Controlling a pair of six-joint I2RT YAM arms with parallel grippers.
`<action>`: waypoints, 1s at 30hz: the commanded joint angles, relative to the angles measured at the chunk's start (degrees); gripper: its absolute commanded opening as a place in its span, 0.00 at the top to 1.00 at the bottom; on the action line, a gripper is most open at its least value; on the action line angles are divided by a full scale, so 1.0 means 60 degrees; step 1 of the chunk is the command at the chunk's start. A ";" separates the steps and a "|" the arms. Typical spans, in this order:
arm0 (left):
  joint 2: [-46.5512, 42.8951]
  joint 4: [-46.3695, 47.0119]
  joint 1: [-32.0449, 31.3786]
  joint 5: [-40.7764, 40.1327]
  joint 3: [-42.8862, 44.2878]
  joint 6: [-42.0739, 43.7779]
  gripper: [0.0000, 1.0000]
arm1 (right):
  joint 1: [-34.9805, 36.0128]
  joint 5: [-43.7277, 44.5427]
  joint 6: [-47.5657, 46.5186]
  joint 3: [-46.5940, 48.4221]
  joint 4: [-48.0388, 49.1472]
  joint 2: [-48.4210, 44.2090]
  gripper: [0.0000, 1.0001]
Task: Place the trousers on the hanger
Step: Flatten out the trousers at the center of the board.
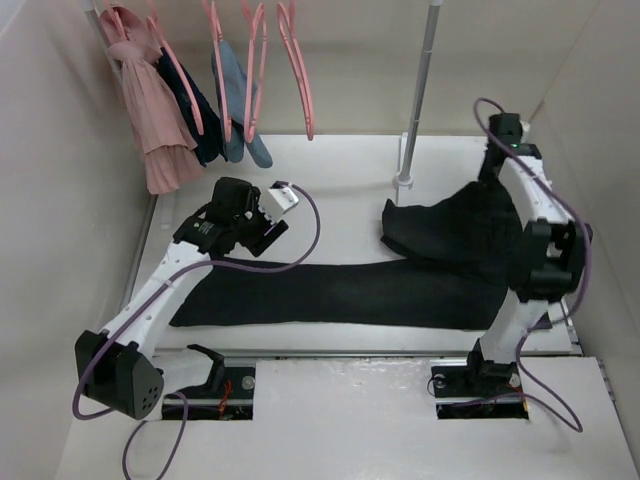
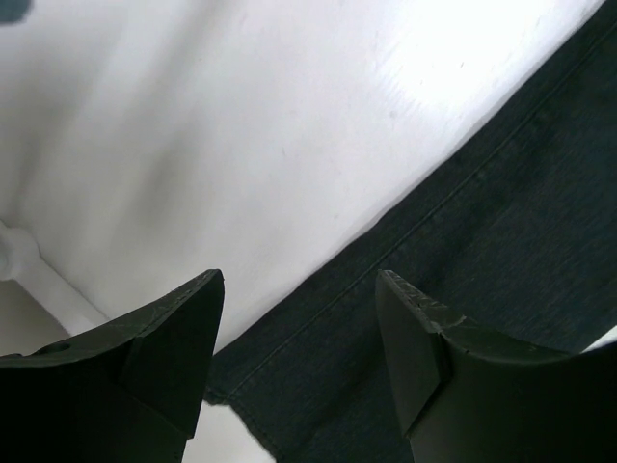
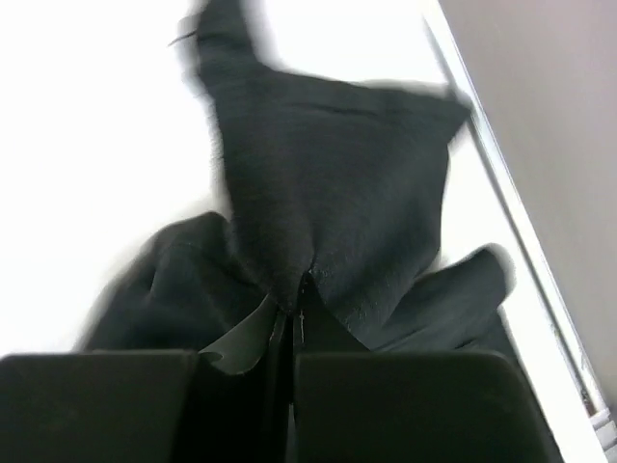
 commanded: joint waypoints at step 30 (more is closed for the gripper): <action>-0.1470 -0.0293 -0.0467 0.4421 -0.0184 0.4691 0.00 | 1.0029 -0.5875 -0.1689 -0.2757 0.4125 -0.3100 1.00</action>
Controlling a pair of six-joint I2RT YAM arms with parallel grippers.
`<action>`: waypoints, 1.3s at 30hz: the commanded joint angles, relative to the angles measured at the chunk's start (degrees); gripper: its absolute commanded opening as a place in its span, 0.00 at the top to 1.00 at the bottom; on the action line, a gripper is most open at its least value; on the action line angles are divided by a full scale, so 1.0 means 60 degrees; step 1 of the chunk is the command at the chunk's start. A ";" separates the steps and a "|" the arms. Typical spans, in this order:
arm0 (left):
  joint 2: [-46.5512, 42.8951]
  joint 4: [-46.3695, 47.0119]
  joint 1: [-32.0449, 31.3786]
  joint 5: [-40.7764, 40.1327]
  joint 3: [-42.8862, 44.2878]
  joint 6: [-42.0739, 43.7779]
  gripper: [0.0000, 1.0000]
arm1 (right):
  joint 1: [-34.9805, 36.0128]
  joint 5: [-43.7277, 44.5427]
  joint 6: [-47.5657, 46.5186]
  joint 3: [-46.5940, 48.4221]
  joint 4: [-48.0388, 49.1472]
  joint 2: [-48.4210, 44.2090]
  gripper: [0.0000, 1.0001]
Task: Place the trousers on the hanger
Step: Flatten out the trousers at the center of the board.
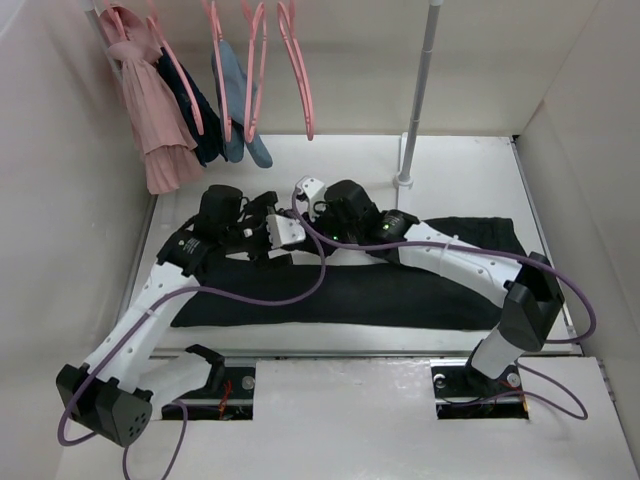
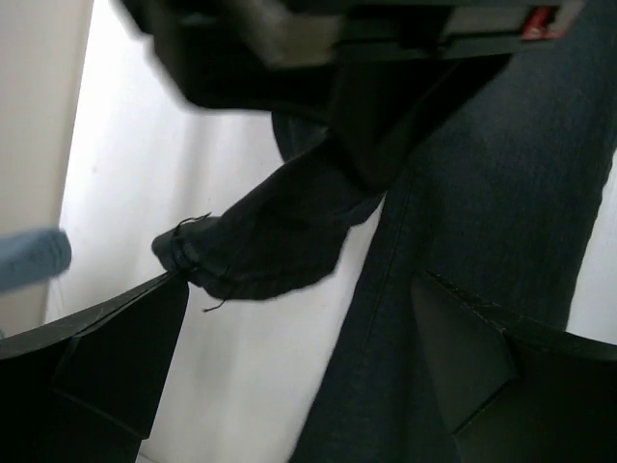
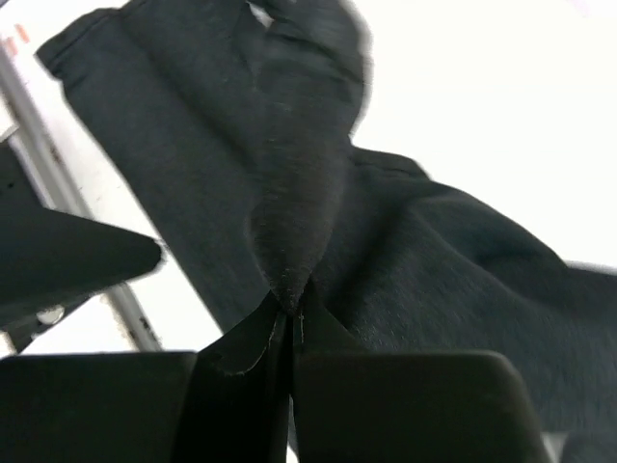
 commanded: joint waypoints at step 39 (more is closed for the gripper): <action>0.0570 0.0693 0.0028 -0.6419 -0.0565 -0.2079 1.00 | -1.0729 0.1992 0.3995 -0.0579 -0.3537 0.0111 0.00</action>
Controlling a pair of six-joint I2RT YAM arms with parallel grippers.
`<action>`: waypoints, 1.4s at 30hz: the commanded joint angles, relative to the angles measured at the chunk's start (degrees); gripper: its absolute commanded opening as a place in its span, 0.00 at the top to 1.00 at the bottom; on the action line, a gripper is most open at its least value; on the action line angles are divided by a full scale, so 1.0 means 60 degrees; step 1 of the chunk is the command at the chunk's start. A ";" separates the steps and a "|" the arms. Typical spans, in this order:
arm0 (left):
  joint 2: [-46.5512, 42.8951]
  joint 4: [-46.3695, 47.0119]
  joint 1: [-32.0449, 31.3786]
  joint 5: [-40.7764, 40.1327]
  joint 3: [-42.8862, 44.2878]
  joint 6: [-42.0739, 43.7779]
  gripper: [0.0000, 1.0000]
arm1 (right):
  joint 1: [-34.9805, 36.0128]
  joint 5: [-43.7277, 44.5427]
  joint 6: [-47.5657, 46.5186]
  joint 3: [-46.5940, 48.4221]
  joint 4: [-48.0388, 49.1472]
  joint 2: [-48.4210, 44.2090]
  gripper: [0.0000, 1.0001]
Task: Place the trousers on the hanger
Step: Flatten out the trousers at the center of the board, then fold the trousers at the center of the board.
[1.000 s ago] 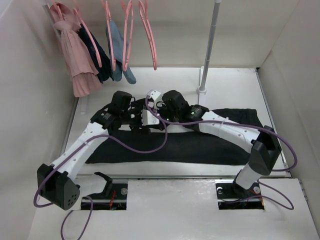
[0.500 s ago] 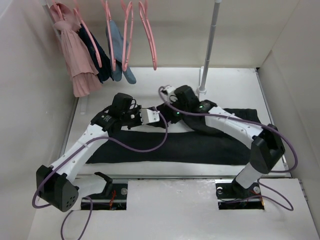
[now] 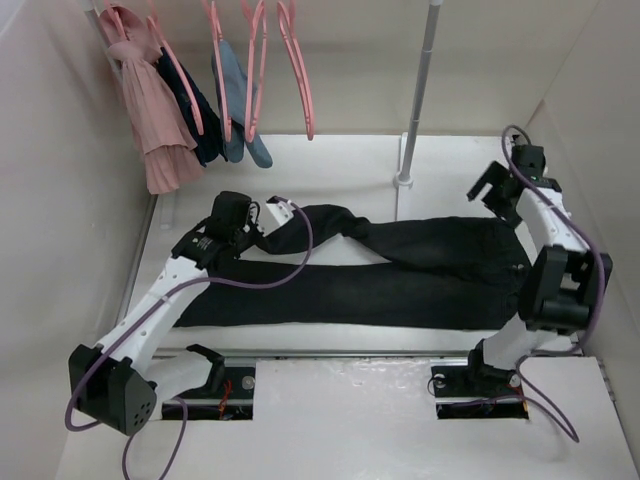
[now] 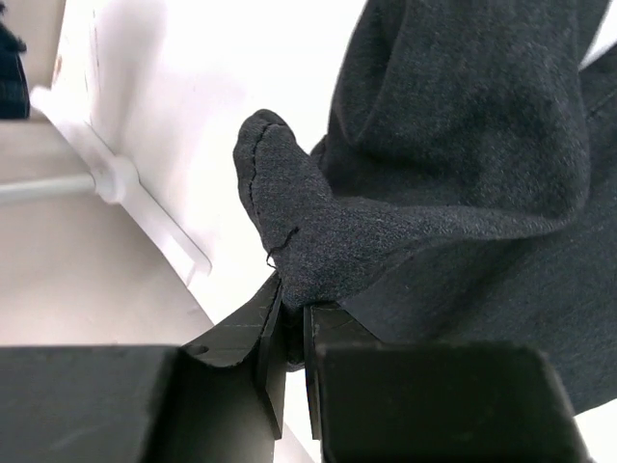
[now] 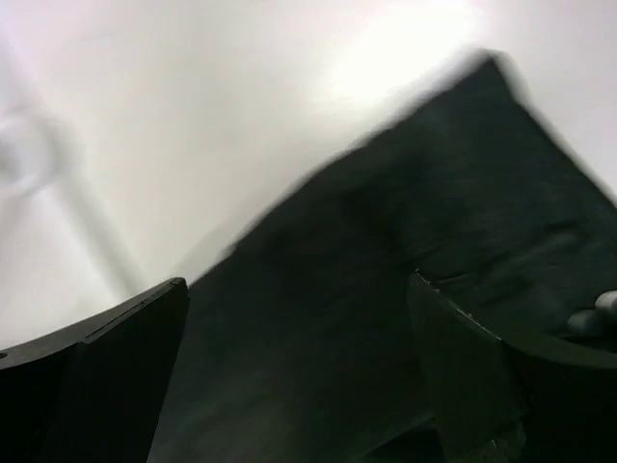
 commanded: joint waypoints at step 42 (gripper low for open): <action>0.1644 -0.0784 0.3855 -0.2619 0.1939 0.0947 1.00 | -0.2553 0.2198 0.0178 0.0140 0.0689 -0.0165 1.00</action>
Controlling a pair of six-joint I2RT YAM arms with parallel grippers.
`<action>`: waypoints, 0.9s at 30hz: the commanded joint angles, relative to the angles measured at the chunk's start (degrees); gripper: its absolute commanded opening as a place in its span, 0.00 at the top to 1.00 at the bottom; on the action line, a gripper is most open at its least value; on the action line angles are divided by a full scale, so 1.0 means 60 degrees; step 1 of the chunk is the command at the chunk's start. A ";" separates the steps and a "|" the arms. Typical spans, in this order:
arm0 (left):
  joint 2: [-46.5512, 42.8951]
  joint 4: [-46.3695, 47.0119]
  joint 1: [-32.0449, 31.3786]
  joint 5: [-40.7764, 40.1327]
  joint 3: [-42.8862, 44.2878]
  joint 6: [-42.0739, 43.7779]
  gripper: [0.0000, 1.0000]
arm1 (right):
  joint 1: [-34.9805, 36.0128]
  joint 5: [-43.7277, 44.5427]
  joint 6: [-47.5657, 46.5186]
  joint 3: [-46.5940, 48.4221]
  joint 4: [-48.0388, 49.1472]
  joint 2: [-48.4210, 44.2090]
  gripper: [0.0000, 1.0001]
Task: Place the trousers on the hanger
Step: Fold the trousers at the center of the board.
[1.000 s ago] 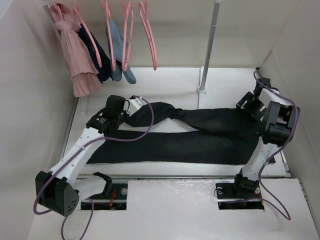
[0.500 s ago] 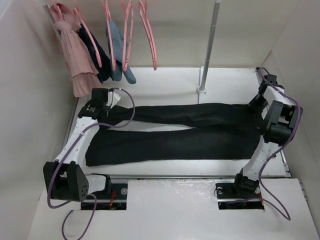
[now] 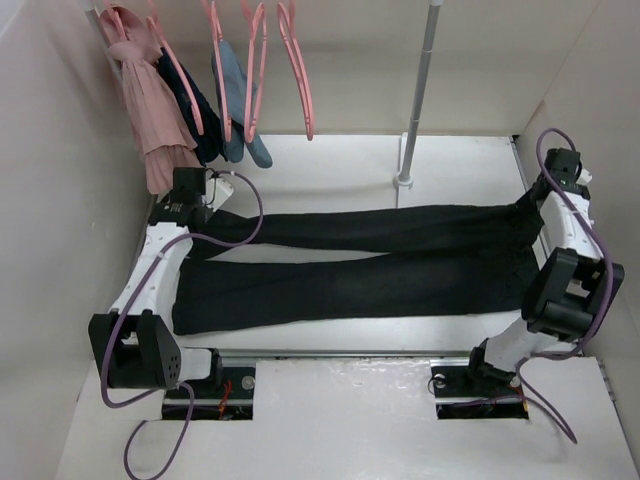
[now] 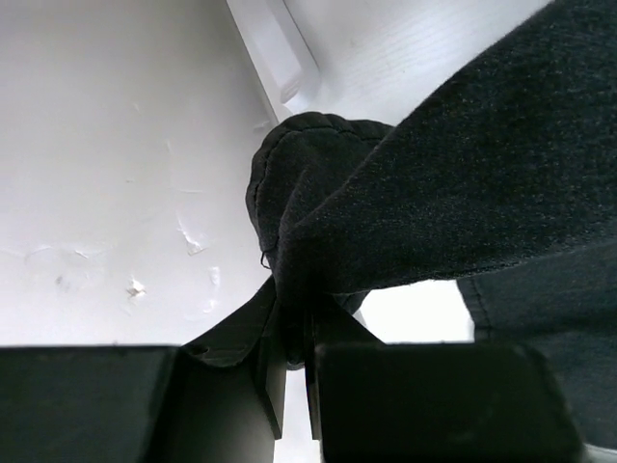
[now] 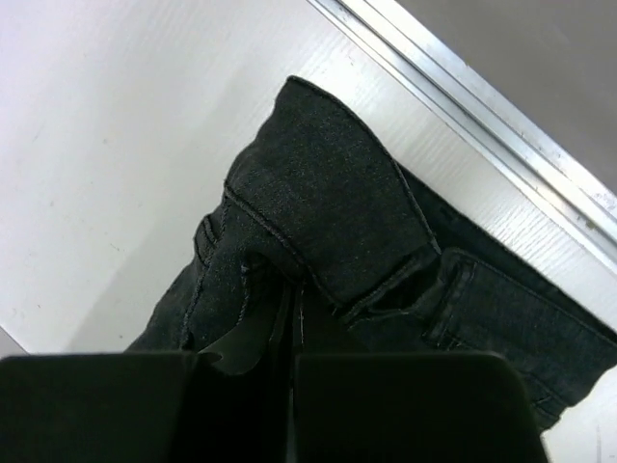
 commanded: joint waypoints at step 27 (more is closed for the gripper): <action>0.0877 -0.5189 0.0498 -0.0423 -0.3800 -0.0993 0.47 | -0.3518 0.1359 0.4639 -0.4406 -0.0260 -0.3340 0.00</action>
